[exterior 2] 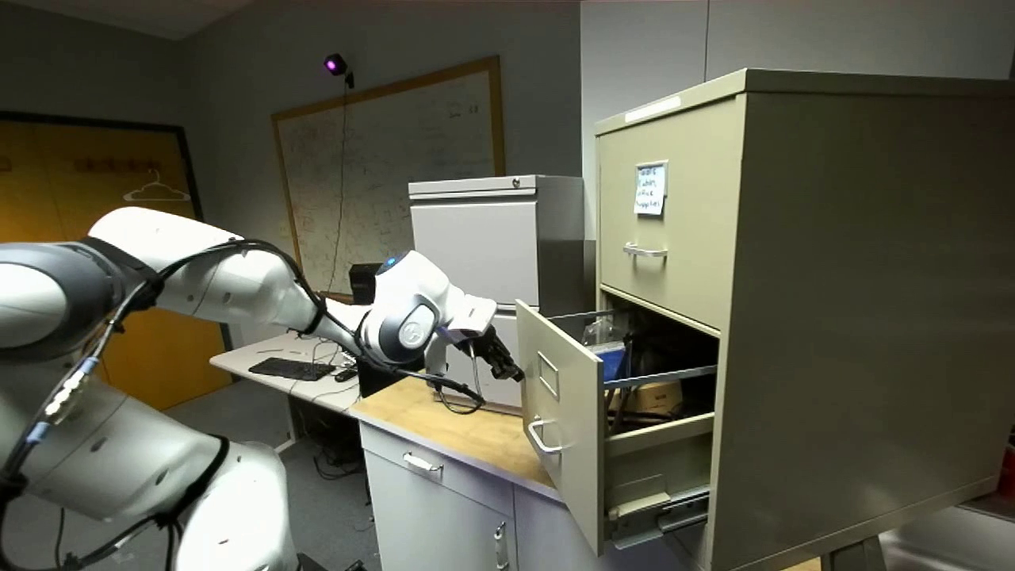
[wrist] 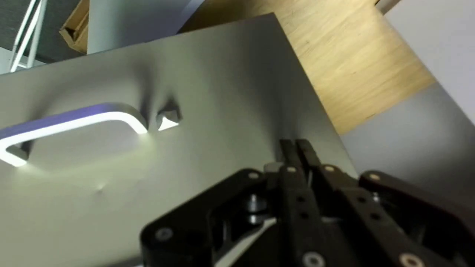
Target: Close the bottom drawer of the file cabinet
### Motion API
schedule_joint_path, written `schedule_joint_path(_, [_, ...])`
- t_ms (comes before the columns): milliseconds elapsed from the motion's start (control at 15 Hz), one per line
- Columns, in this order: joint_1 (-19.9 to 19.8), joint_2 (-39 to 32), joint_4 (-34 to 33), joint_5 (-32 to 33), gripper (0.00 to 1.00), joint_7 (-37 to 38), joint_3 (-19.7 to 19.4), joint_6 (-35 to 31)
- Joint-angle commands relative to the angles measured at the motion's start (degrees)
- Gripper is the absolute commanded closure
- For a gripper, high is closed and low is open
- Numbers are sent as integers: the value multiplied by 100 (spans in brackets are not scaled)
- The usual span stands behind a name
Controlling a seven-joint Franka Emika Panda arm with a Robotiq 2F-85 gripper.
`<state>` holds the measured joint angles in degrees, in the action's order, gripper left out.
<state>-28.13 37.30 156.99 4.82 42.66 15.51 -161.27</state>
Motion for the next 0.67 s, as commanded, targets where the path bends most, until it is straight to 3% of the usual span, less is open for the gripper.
schedule_joint_path(0, [-1057, -86, -2, 386, 94, 994, 690, -643])
schedule_joint_path(333, [-2748, -241, -104, 732, 96, 2482, 2151, -1717])
schedule_joint_path(600, [-4157, -6, -376, 954, 98, 3618, 3307, -1897])
